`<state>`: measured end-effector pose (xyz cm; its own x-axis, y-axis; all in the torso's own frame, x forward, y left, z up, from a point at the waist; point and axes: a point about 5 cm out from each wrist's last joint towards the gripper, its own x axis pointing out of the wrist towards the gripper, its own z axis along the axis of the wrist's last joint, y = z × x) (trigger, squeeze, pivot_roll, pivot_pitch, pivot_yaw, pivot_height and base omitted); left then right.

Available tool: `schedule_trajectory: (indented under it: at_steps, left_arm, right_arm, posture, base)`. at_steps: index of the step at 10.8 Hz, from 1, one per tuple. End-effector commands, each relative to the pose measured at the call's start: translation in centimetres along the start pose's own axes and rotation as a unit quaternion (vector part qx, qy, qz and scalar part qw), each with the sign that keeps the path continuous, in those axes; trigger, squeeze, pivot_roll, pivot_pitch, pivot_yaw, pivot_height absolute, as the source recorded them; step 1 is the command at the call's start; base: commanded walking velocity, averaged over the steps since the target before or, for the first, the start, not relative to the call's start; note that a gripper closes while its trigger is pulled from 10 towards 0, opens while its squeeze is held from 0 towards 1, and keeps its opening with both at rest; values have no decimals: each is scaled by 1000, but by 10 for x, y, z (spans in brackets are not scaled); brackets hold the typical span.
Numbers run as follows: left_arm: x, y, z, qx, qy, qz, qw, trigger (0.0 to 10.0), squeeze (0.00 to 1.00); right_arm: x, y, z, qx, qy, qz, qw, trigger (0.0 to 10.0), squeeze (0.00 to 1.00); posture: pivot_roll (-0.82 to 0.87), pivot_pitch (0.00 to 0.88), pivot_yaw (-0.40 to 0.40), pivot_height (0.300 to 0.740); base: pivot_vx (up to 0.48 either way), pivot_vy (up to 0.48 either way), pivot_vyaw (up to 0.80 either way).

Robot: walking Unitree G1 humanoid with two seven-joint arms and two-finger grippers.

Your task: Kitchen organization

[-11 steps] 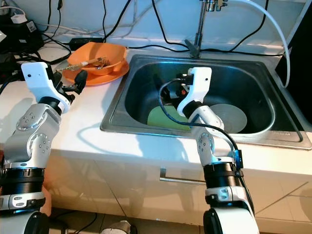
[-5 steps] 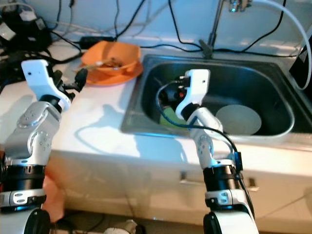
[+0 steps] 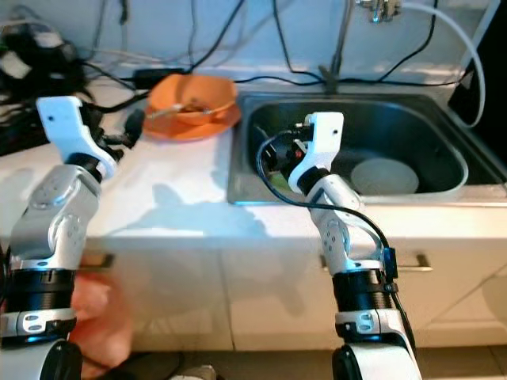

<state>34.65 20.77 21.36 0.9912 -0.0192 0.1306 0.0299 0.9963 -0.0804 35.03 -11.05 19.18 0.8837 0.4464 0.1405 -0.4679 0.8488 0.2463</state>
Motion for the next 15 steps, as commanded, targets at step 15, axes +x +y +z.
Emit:
schedule_trajectory:
  at_steps: [15]
  left_arm:
    - [-1,-8,12,-5,-31,-13,999,10000,0]
  right_arm:
    - [0,-8,10,-10,-23,-16,1000,10000,0]
  posture:
    - [215,2,46,740]
  base:
    - [227,0,150]
